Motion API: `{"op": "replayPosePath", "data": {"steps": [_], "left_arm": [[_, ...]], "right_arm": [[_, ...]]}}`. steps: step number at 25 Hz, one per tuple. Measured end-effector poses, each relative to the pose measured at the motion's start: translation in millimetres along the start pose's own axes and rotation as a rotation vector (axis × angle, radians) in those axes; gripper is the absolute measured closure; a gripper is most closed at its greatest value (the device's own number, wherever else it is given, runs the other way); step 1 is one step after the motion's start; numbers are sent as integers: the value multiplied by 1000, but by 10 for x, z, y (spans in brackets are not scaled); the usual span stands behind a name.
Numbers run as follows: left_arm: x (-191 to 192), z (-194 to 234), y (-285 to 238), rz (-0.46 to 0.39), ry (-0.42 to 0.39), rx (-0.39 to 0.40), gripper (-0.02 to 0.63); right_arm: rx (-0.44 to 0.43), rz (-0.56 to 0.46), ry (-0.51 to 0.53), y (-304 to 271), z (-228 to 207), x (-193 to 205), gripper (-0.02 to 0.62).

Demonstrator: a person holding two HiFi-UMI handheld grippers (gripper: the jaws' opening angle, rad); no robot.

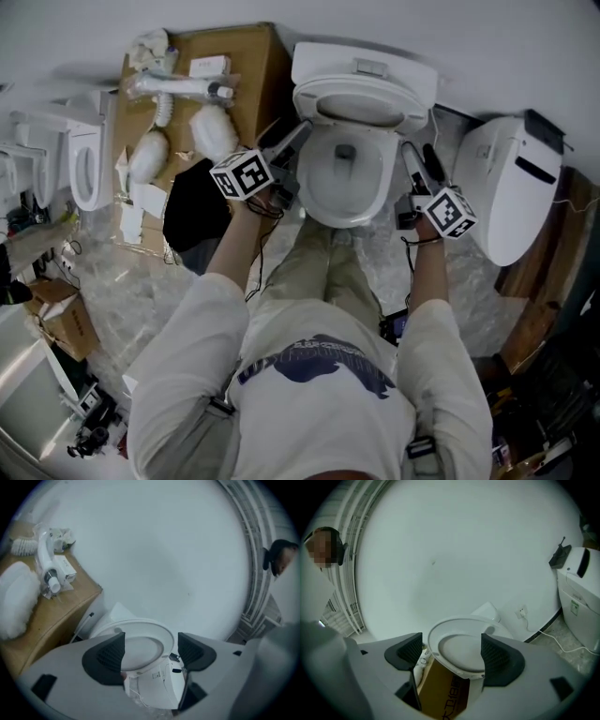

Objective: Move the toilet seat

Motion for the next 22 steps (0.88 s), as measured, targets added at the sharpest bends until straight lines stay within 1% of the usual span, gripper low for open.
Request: {"op": "replayPosePath", "data": {"steps": [3, 6, 8, 10, 13, 15, 18, 22], "left_arm": [[148, -277, 272, -20, -136, -7, 259], [308, -552, 560, -54, -233, -10, 259], [412, -741, 740, -71, -278, -1, 259], [521, -928, 911, -85, -326, 7, 262], [689, -1181, 1153, -107, -400, 13, 264], [806, -1329, 1309, -118, -429, 18, 274], [987, -1541, 1521, -133, -463, 23, 320], [1213, -1793, 1763, -151, -541, 16, 380]], "right_arm": [[7, -21, 17, 314, 141, 16, 222], [8, -19, 81, 654, 342, 50, 239], [13, -9, 154, 869, 501, 79, 241], [29, -8, 233, 1085, 668, 86, 259], [56, -36, 322, 1401, 918, 73, 325], [63, -56, 368, 1603, 1067, 71, 351], [69, -83, 417, 1906, 1245, 75, 387], [87, -95, 498, 2250, 1433, 122, 406]]}}
Point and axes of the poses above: the fingertips, and each gripper's own axes: y backward along the fingers, z to its left, x out of its underside, the point moved 6 cm from there along y, backward along the fingers, and after that the axes turned 11 degrees about y, right-handed, at the moved point
